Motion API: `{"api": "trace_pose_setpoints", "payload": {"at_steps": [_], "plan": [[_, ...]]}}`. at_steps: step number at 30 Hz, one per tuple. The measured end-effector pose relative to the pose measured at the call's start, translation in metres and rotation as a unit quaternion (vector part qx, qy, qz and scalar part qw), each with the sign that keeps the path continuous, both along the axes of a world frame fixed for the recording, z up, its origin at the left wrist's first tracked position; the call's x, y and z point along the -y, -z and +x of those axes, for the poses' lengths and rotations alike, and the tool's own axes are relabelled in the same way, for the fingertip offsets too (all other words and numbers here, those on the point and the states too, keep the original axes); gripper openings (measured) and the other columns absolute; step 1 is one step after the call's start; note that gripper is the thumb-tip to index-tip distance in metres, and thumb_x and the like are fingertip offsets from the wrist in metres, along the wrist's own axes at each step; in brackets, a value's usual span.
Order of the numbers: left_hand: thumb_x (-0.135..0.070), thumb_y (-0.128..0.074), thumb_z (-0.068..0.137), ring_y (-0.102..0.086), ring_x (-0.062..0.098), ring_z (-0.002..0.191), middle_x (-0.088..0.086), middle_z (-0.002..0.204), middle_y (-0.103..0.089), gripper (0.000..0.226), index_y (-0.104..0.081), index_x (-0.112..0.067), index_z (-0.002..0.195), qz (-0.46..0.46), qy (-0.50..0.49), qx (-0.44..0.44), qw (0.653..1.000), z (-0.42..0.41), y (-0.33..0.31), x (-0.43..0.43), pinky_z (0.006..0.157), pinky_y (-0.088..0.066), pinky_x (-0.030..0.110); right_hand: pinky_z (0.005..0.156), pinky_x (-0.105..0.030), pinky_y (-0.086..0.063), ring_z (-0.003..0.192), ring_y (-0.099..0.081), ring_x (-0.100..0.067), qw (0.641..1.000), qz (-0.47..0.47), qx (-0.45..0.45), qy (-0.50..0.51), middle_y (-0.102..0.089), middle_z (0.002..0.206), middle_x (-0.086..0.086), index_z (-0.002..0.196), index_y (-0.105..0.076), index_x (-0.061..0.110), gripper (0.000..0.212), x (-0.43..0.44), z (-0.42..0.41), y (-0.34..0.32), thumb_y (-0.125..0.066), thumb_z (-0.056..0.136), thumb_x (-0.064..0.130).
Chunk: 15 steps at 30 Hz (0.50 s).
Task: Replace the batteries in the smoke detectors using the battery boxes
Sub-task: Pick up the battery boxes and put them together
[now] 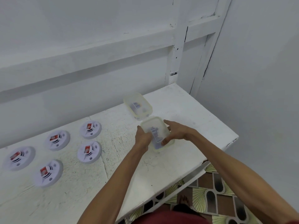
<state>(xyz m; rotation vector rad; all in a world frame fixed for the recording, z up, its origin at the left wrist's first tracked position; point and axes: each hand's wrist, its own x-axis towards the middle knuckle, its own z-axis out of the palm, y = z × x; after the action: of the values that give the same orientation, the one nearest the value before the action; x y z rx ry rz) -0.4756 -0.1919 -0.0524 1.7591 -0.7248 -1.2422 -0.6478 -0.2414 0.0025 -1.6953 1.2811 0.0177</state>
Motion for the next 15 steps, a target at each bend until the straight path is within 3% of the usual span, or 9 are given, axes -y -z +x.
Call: {"api": "trace_pose_setpoints", "payload": {"at_steps": [4,8,10,12,15], "plan": [[0.019,-0.042,0.082,-0.066,0.03,0.11,0.013,0.125,-0.066,0.065,-0.051,-0.016,0.136,-0.036,0.005,-0.118,0.992,0.003,-0.011,0.001,0.079,-0.059,0.041,0.088,-0.037,-0.058,0.112,-0.062,-0.024,0.997,0.059,0.044,0.016,-0.062,0.127,-0.007,0.159,-0.016,0.022,0.123,0.008,-0.003,-0.003,-0.091,0.064,0.002],[0.003,-0.05,0.066,-0.065,0.034,0.122,0.016,0.134,-0.065,0.08,-0.051,-0.019,0.143,-0.068,0.037,-0.152,0.985,0.005,-0.01,-0.004,0.097,-0.059,0.053,0.076,-0.02,-0.053,0.104,-0.058,-0.013,0.998,0.047,0.033,-0.026,-0.059,0.117,0.007,0.157,-0.016,0.021,0.118,0.005,-0.003,-0.012,-0.089,0.067,0.0],[0.007,-0.053,0.076,-0.063,0.032,0.123,0.011,0.135,-0.063,0.086,-0.036,-0.026,0.154,-0.06,0.074,-0.128,0.987,0.006,-0.016,-0.005,0.098,-0.057,0.054,0.09,-0.021,-0.05,0.12,-0.05,-0.015,0.998,0.021,0.005,-0.066,-0.05,0.139,0.003,0.158,-0.004,0.019,0.128,0.002,-0.003,-0.011,-0.092,0.066,0.006],[0.018,-0.047,0.09,-0.059,0.03,0.123,0.006,0.136,-0.057,0.094,-0.012,-0.031,0.163,-0.04,0.12,-0.103,0.987,0.007,-0.024,0.0,0.089,-0.056,0.046,0.108,-0.029,-0.042,0.14,-0.036,-0.019,0.993,0.014,-0.032,-0.114,-0.029,0.158,0.0,0.156,0.017,0.02,0.146,-0.001,-0.005,-0.007,-0.095,0.064,0.019],[0.007,-0.054,0.099,-0.051,0.032,0.129,0.007,0.151,-0.046,0.099,0.008,-0.031,0.166,0.019,0.176,-0.05,0.983,0.013,-0.028,0.01,0.1,-0.05,0.047,0.118,-0.034,-0.032,0.148,-0.025,-0.025,0.981,0.002,-0.107,-0.163,-0.009,0.167,-0.006,0.148,0.038,0.02,0.156,-0.002,-0.006,-0.007,-0.093,0.065,0.037]]}}
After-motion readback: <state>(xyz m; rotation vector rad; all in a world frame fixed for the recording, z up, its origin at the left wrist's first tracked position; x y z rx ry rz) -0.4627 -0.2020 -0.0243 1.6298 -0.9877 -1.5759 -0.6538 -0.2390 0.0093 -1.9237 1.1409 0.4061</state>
